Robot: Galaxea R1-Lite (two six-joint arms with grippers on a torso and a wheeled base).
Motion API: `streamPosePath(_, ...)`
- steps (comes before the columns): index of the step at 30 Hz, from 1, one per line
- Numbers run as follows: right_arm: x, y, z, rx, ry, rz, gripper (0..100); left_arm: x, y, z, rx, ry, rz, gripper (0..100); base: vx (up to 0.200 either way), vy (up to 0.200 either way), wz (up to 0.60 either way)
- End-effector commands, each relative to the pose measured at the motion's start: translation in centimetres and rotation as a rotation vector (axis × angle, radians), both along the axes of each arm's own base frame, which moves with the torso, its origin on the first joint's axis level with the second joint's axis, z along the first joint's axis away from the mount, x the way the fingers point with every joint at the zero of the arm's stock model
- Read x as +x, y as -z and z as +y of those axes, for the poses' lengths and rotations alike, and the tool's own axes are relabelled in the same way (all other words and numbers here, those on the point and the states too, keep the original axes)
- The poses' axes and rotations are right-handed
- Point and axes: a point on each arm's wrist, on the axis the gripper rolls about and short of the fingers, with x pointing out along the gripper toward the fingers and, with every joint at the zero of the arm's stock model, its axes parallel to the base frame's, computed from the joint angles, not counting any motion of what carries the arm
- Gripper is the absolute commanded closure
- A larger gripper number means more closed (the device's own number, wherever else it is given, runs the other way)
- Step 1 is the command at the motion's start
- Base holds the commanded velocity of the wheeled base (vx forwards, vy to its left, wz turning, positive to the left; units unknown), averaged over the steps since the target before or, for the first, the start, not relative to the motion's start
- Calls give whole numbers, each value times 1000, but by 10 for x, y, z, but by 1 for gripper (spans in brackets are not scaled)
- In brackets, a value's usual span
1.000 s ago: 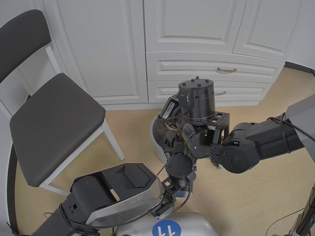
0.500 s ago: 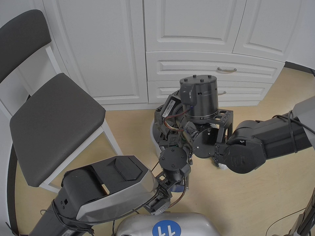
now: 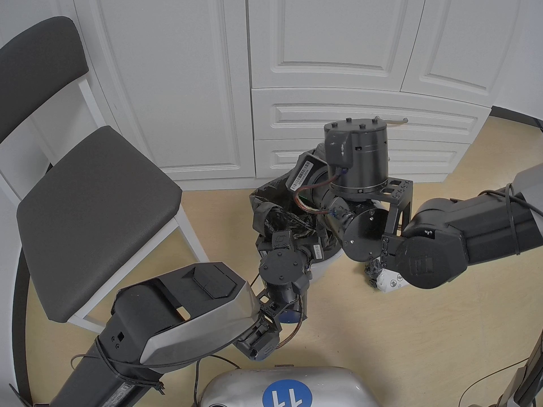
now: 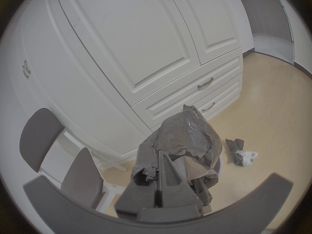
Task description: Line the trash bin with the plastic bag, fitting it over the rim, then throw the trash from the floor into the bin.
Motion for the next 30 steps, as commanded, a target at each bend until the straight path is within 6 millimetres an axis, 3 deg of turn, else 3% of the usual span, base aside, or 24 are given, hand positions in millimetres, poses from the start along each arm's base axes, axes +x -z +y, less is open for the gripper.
streamPosePath(1, 1, 4, 2, -6, -3, 7, 100, -3, -1, -1, -3, 6, 0, 0, 0, 0, 0)
streamPosePath(6, 2, 13, 8, -20, -8, 21, 100, -15, -14, -4, -13, 33, -4, 0, 0, 0, 0)
streamPosePath(13, 3, 23, 15, -36, -19, 37, 100, -56, -31, -11, -33, 228, 25, 0, 0, 0, 0)
streamPosePath(30, -5, 26, 23, -27, -44, 44, 100, -31, -19, -24, -86, 202, -17, 0, 0, 0, 0)
